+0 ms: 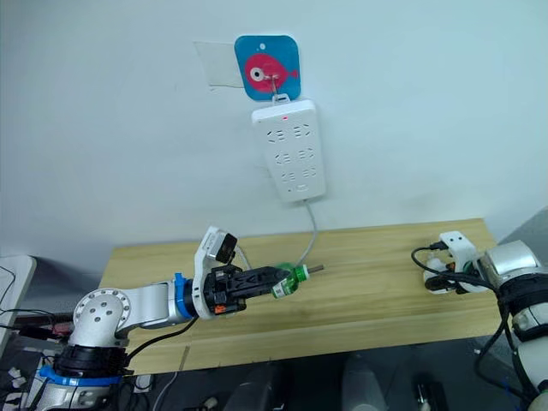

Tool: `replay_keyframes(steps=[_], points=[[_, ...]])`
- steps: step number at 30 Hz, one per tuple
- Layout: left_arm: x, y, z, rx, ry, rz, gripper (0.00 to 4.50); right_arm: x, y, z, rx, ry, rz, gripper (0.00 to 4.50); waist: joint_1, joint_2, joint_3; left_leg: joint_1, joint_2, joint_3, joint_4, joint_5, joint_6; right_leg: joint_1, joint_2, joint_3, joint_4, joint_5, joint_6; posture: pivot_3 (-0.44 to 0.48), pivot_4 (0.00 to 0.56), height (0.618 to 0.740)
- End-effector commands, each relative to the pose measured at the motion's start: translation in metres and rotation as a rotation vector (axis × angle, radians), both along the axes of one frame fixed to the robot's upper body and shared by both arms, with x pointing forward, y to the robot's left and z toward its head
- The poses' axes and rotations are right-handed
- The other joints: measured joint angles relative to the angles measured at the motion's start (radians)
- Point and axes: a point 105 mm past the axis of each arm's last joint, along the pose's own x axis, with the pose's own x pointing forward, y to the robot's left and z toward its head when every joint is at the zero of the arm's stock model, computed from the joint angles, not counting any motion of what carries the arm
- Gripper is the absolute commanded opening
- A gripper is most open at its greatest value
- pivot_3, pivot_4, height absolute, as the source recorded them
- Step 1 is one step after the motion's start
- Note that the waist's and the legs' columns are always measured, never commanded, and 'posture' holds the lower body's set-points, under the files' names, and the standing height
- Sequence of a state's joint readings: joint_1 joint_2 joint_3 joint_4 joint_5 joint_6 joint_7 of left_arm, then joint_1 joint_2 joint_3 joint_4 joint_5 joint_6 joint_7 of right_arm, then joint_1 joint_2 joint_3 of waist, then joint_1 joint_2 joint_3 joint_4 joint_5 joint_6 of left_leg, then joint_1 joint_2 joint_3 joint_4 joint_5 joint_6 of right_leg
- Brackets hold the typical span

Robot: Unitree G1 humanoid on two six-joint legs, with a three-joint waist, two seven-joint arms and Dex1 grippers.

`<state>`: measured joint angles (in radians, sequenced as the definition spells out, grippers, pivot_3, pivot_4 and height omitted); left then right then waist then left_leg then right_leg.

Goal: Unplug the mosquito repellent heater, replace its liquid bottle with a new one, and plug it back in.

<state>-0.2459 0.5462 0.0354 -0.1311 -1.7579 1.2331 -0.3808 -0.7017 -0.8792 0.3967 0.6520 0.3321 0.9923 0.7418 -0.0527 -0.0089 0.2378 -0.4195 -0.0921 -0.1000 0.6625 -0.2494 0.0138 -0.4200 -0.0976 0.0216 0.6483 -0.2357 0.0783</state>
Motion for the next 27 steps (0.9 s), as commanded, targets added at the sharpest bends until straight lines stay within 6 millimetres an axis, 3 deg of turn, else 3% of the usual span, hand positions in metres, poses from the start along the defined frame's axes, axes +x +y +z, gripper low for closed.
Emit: replay_keyframes(steps=[1,17,21,27], points=[[-0.008,0.001,0.010,-0.024,-0.034,-0.009,2.24,0.007,-0.010,0.007,-0.015,-0.012,-0.009,3.02,0.002,-0.001,0.003,0.000,0.000,0.000,0.000,0.000,0.000,0.000,0.000,0.000,0.000,0.000,0.000,-0.017,0.292,0.740],[-0.005,0.002,0.011,-0.026,-0.035,0.009,2.24,0.011,-0.020,0.001,-0.003,-0.006,0.005,3.02,0.016,-0.002,0.006,0.000,-0.001,-0.001,0.000,0.000,-0.001,0.000,-0.001,-0.001,0.000,0.000,0.000,-0.015,0.285,0.740],[-0.003,0.002,0.012,-0.032,-0.037,0.003,2.24,0.011,-0.020,0.006,0.017,-0.016,0.004,4.37,0.017,-0.002,0.006,0.000,-0.001,0.000,0.000,0.002,-0.003,0.000,-0.001,-0.001,0.000,0.000,0.000,-0.025,0.276,0.740],[-0.003,0.002,0.011,-0.034,-0.037,-0.009,2.24,0.008,-0.027,0.030,0.085,-0.064,-0.035,4.46,0.018,-0.002,0.005,0.000,-0.001,-0.001,0.000,0.003,-0.005,0.000,-0.001,-0.001,0.000,0.000,0.000,-0.057,0.248,0.740]])
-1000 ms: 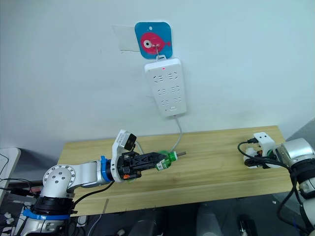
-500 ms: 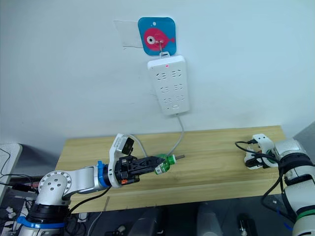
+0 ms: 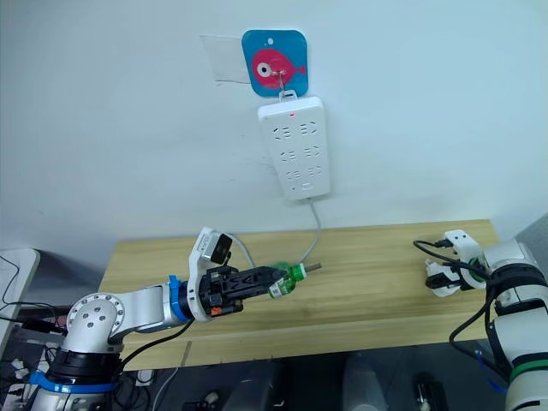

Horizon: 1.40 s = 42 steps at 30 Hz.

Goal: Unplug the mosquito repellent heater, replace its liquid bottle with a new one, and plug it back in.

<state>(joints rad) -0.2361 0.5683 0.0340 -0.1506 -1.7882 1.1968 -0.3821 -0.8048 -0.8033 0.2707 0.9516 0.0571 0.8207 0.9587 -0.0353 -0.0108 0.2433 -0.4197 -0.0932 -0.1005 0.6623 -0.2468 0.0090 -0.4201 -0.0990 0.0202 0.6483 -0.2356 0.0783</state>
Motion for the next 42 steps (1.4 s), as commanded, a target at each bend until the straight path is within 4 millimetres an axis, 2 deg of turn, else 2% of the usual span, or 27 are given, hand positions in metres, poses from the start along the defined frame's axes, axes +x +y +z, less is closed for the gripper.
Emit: replay_keyframes(steps=[1,6,9,12,14,17,19,21,23,28,35,42], points=[[-0.002,-0.001,0.005,-0.015,-0.022,-0.026,2.24,-0.002,-0.013,0.031,0.042,-0.061,-0.051,4.46,0.002,0.000,0.000,0.000,0.000,0.000,0.000,0.000,0.000,0.000,0.000,0.000,0.000,0.000,0.000,-0.063,0.245,0.740],[-0.001,0.001,0.006,0.013,-0.073,-0.020,2.24,-0.021,-0.014,0.066,0.099,-0.115,-0.091,4.46,0.003,0.001,0.000,0.000,0.000,-0.001,0.000,0.000,0.000,0.000,0.000,-0.001,0.000,0.000,0.000,-0.102,0.227,0.740],[-0.002,-0.004,0.003,0.108,-0.216,0.000,2.24,-0.035,0.002,0.088,0.157,-0.196,-0.040,4.46,0.003,0.001,-0.001,-0.001,0.000,-0.001,0.000,0.000,0.000,0.000,0.000,-0.001,0.000,0.000,0.000,-0.125,0.221,0.740],[0.008,-0.012,0.004,0.170,-0.427,0.087,2.24,-0.049,0.045,0.113,0.397,-0.309,0.027,4.46,-0.002,0.002,-0.001,-0.001,0.000,0.000,0.000,0.000,0.000,0.000,-0.001,-0.001,-0.001,0.000,0.000,-0.145,0.219,0.740],[0.011,-0.021,0.004,0.203,-0.587,0.121,2.24,-0.070,0.079,0.125,0.620,-0.379,0.112,4.46,-0.001,0.001,-0.002,-0.001,0.001,0.001,0.000,0.000,0.000,0.001,0.000,0.000,-0.001,0.000,0.000,-0.153,0.220,0.740],[0.013,-0.035,0.004,0.237,-0.847,0.153,2.24,-0.105,0.117,0.124,0.910,-0.430,0.213,4.46,0.008,0.001,-0.002,-0.001,0.002,-0.002,-0.002,-0.001,0.001,0.002,0.001,-0.003,-0.002,0.001,-0.001,-0.160,0.219,0.740],[0.016,-0.041,0.001,0.269,-0.992,0.187,2.24,-0.117,0.136,0.123,1.028,-0.468,0.214,4.46,0.009,0.001,-0.002,-0.001,0.001,-0.004,-0.002,-0.002,0.002,0.003,0.000,-0.003,-0.004,0.001,-0.001,-0.165,0.225,0.740],[0.023,-0.047,0.001,0.285,-1.056,0.253,2.24,-0.115,0.156,0.123,1.116,-0.559,0.129,4.46,0.004,0.001,-0.002,-0.001,0.000,-0.002,-0.002,-0.002,0.003,0.002,-0.003,-0.002,-0.004,0.001,-0.001,-0.175,0.224,0.740],[0.027,-0.052,0.003,0.277,-1.077,0.296,2.24,-0.109,0.167,0.127,1.205,-0.610,-0.037,4.46,0.001,0.001,-0.003,-0.001,-0.001,0.000,-0.001,-0.002,0.004,0.002,-0.003,0.000,-0.004,0.002,0.000,-0.177,0.224,0.740],[0.029,-0.061,0.010,0.262,-1.127,0.339,2.24,-0.100,0.192,0.134,1.312,-0.569,-0.235,4.46,-0.023,0.002,-0.003,-0.001,0.000,-0.001,-0.001,-0.002,0.004,0.001,-0.002,-0.001,-0.003,0.002,0.000,-0.185,0.226,0.740],[0.035,-0.072,0.021,0.239,-1.164,0.387,2.24,-0.090,0.216,0.138,1.360,-0.515,-0.273,4.46,-0.035,0.002,-0.003,0.000,0.002,-0.001,-0.001,-0.002,0.004,0.001,0.007,-0.002,-0.001,0.002,0.000,-0.189,0.230,0.740],[0.030,-0.074,0.016,0.248,-1.170,0.365,2.24,-0.086,0.220,0.138,1.334,-0.531,-0.304,4.46,-0.042,0.002,-0.003,0.000,0.002,-0.002,-0.001,-0.002,0.004,0.001,0.008,-0.002,-0.001,0.002,0.000,-0.181,0.245,0.740]])
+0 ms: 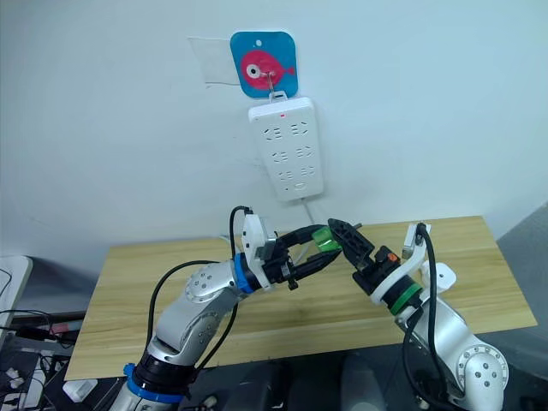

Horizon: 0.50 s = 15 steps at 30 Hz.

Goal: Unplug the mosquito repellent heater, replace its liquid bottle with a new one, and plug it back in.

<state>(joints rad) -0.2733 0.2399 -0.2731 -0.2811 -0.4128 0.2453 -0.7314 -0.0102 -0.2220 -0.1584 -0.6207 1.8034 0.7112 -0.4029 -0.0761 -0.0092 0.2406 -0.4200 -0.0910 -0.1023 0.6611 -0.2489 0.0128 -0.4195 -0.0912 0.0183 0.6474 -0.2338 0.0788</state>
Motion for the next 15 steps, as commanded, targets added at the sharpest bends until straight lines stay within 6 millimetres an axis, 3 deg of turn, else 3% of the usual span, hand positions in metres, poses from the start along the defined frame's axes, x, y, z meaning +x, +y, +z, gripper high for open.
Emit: replay_keyframes(steps=[1,3,6,15], points=[[-0.0072,-0.0011,0.0078,-0.018,-0.040,-0.006,2.24,-0.0029,0.0003,0.0100,-0.013,-0.043,-0.025,4.46,-0.002,0.000,0.000,0.000,0.000,0.000,0.000,0.000,0.000,0.000,0.000,0.000,0.000,0.000,0.000,-0.179,0.245,0.740],[-0.0089,-0.0006,0.0071,-0.019,-0.036,-0.003,2.24,-0.0034,0.0001,0.0083,-0.020,-0.037,-0.030,4.46,-0.005,0.000,0.000,0.000,0.000,0.000,0.000,0.000,0.000,0.000,0.000,0.000,0.000,0.000,0.000,-0.174,0.245,0.740],[-0.0111,-0.0014,0.0065,-0.020,-0.034,-0.003,2.24,-0.0065,0.0032,0.0067,-0.024,-0.032,-0.011,3.96,-0.005,0.000,0.000,0.000,0.000,0.000,0.000,0.000,0.000,0.000,0.000,0.000,0.000,0.000,0.000,-0.172,0.248,0.740],[-0.0130,-0.0038,0.0064,-0.021,-0.034,-0.006,2.24,-0.0081,0.0057,0.0051,-0.032,-0.029,0.011,0.84,-0.005,0.000,0.000,0.000,0.000,0.000,0.000,0.000,0.000,0.000,0.000,0.000,0.000,0.000,0.000,-0.173,0.252,0.740]])
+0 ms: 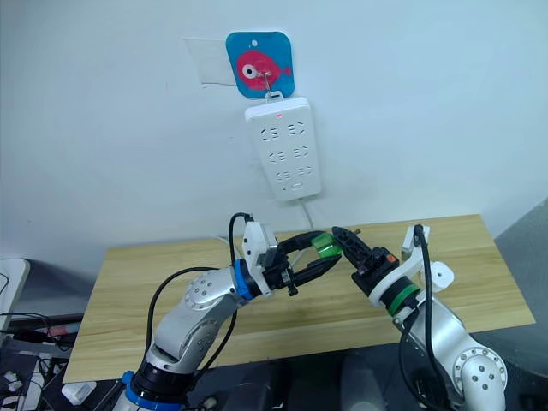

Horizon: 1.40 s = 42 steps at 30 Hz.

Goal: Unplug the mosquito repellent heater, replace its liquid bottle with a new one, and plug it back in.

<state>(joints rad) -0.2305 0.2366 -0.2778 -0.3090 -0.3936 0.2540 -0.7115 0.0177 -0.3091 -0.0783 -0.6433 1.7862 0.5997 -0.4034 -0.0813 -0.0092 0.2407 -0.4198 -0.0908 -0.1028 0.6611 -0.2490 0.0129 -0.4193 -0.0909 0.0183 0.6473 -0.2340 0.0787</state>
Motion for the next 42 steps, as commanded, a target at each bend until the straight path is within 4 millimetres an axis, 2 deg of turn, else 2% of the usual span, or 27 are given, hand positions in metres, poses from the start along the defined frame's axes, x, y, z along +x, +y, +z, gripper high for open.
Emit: replay_keyframes(steps=[1,3,10,15,19,23,28,31,34,42], points=[[-0.009,-0.005,0.013,-0.027,-0.054,-0.033,2.24,-0.007,0.006,0.010,0.006,-0.047,0.037,0.83,0.000,0.000,0.000,0.000,0.000,0.000,0.000,0.000,0.000,0.000,0.000,0.000,0.000,0.000,0.000,-0.175,0.254,0.740],[-0.010,-0.006,0.012,-0.026,-0.053,-0.035,2.24,-0.008,0.007,0.010,0.007,-0.047,0.039,0.83,0.000,0.000,0.000,0.000,0.000,0.000,0.000,0.000,0.000,0.000,0.000,0.000,0.000,0.000,0.000,-0.174,0.253,0.740],[-0.007,0.001,0.002,0.052,-0.033,-0.045,4.47,-0.002,-0.002,0.006,-0.021,-0.044,0.000,0.83,0.000,0.000,0.000,0.000,0.000,0.000,0.000,0.000,0.000,0.000,0.000,0.000,0.000,0.000,0.000,-0.164,0.255,0.740],[-0.005,0.010,-0.002,0.132,-0.024,-0.050,4.50,0.014,-0.032,-0.015,-0.225,-0.066,-0.116,0.83,0.001,0.000,0.000,0.000,0.000,0.000,0.000,0.000,0.000,0.000,0.000,0.000,0.000,0.000,0.000,-0.147,0.258,0.740],[-0.006,0.013,-0.012,0.225,-0.020,-0.059,4.50,0.033,-0.051,-0.049,-0.715,-0.224,-0.157,0.83,0.000,0.000,0.001,0.000,0.000,0.000,0.000,0.000,0.000,0.000,0.001,-0.001,0.000,0.000,0.000,-0.132,0.269,0.740],[-0.011,0.015,-0.020,0.265,-0.022,-0.069,4.50,0.050,-0.064,-0.070,-0.943,-0.353,-0.206,0.83,0.001,-0.001,0.001,0.002,0.000,0.000,0.000,0.000,0.000,0.000,0.001,-0.001,0.001,-0.001,0.000,-0.114,0.273,0.740],[-0.018,0.015,-0.026,0.303,-0.021,-0.095,4.50,0.067,-0.069,-0.093,-1.088,-0.463,-0.210,0.83,0.003,-0.001,0.002,0.002,0.000,0.000,0.000,0.000,0.000,0.000,0.001,0.000,0.001,-0.001,0.000,-0.078,0.275,0.740],[-0.018,0.013,-0.028,0.326,-0.016,-0.097,4.50,0.082,-0.084,-0.111,-1.187,-0.465,-0.258,0.83,0.009,-0.001,0.002,0.002,0.000,0.000,0.000,0.000,0.000,0.001,0.001,0.001,0.001,-0.001,0.000,-0.071,0.272,0.740],[-0.015,0.012,-0.025,0.320,-0.009,-0.085,4.50,0.089,-0.089,-0.118,-1.191,-0.459,-0.293,0.83,0.020,-0.001,0.002,0.002,0.000,0.000,0.000,0.000,0.000,0.001,0.001,0.001,0.001,-0.001,0.000,-0.062,0.270,0.740],[-0.015,0.013,-0.024,0.321,-0.005,-0.074,4.50,0.092,-0.100,-0.137,-1.242,-0.430,-0.309,0.83,0.028,-0.001,0.002,0.003,0.000,0.000,0.000,0.000,-0.001,0.001,0.001,0.001,0.002,-0.001,0.000,-0.052,0.272,0.740]])
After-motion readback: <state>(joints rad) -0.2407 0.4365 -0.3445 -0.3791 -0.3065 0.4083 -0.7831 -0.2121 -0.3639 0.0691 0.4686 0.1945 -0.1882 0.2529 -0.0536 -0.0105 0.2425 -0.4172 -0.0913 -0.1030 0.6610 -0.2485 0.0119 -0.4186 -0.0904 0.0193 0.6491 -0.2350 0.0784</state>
